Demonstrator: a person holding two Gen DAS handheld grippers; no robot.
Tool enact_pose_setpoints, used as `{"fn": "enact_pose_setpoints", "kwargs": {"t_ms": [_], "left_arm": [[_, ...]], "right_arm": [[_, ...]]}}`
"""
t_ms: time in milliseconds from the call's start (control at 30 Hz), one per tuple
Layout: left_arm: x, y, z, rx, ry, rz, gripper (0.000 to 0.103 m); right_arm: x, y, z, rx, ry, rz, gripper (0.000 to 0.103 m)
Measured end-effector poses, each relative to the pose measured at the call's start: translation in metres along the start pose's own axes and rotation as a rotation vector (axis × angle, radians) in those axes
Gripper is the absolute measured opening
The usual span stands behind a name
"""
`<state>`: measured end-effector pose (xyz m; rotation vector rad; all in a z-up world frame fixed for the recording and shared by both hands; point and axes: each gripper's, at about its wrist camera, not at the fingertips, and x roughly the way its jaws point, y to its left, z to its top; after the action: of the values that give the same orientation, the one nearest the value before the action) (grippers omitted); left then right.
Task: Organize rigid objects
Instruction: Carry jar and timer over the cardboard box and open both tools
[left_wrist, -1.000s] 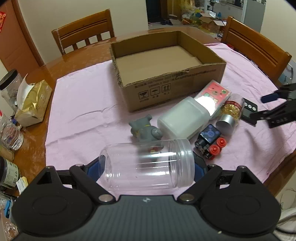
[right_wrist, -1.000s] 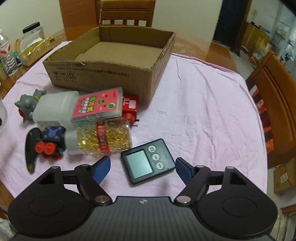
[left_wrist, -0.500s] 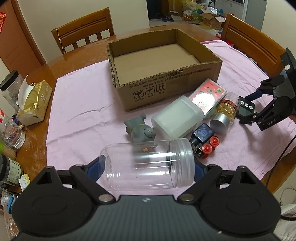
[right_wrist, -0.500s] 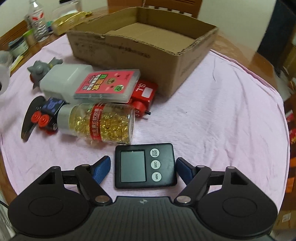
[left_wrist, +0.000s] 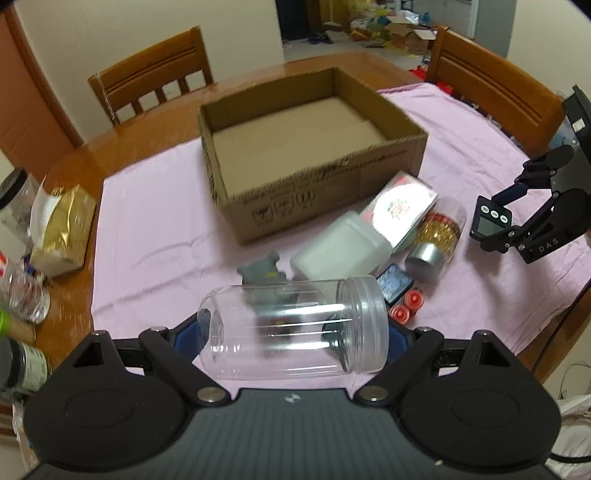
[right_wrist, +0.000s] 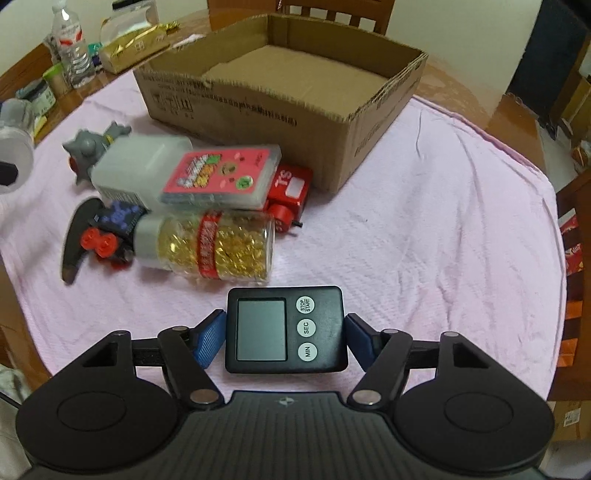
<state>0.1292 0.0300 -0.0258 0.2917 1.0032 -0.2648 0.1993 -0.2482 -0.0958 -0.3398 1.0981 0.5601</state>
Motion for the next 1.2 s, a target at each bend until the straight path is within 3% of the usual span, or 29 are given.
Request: {"fn": "enact_pose_setpoints", "kwargs": {"t_ms": [333, 567, 833, 1200], "left_arm": [[-0.008, 0.015, 0.043, 0.111, -0.109, -0.058, 0.091], [0.006, 0.034, 0.085, 0.122, -0.159, -0.061, 0.091], [0.038, 0.047, 0.131, 0.085, -0.184, -0.035, 0.091], [0.111, 0.06, 0.185, 0.011, -0.164, 0.002, 0.091]], "right_arm": [[-0.059, 0.02, 0.045, 0.018, -0.1, -0.032, 0.074], [-0.08, 0.028, 0.087, 0.034, -0.184, -0.063, 0.074], [-0.069, 0.021, 0.131, -0.002, -0.232, -0.043, 0.074], [-0.037, -0.006, 0.169, 0.034, -0.229, -0.039, 0.074]]}}
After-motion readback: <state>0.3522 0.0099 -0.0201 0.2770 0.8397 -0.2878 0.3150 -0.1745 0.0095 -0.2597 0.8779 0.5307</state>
